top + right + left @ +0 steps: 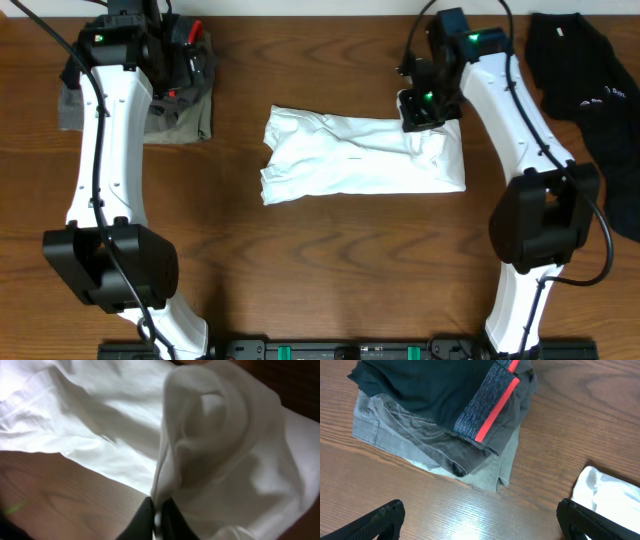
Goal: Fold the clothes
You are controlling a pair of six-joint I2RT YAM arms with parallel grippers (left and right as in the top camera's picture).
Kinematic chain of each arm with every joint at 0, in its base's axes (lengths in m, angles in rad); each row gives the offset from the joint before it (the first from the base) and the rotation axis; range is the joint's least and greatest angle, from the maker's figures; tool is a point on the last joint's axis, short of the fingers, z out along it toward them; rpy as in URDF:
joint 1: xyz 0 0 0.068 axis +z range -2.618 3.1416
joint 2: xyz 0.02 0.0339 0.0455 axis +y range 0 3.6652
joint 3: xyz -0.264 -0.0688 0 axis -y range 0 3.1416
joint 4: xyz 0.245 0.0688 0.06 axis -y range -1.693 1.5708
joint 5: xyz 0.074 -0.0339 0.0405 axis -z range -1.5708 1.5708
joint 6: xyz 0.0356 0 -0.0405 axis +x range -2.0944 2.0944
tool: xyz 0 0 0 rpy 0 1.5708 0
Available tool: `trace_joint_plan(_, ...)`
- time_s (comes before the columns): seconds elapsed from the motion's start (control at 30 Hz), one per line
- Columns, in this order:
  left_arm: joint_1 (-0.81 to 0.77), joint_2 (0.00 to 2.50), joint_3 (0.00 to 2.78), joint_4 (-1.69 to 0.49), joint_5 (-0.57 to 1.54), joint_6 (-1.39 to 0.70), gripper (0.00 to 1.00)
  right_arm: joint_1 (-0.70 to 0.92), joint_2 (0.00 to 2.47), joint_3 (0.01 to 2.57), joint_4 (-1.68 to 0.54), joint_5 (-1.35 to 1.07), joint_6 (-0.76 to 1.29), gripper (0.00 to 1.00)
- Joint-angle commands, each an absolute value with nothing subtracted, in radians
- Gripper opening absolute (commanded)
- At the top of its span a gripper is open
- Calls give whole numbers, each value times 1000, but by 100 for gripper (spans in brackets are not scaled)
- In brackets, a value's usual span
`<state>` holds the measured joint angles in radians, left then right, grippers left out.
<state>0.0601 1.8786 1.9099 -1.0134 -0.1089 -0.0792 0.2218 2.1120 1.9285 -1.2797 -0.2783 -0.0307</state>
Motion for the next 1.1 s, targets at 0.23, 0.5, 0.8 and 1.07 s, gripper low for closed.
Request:
trace_joint_plan(0.23,62,1856,1926,-1016,-117,-91,98,283,2096,1928,-1271,-266,0,38)
trace_joint_plan(0.5,62,1856,1920,-1015,-116,-91,98,274,2096,1922,-1342,-218,4,39)
trace_joint_plan(0.8,62,1863,1915,-1043,82,-86,98,279,2096,1801,-1274,-168,46,18)
trace_joint_plan(1.07,25,1895,1751,-1026,312,49,98,221,2081,1841,-1271,-164,62,22)
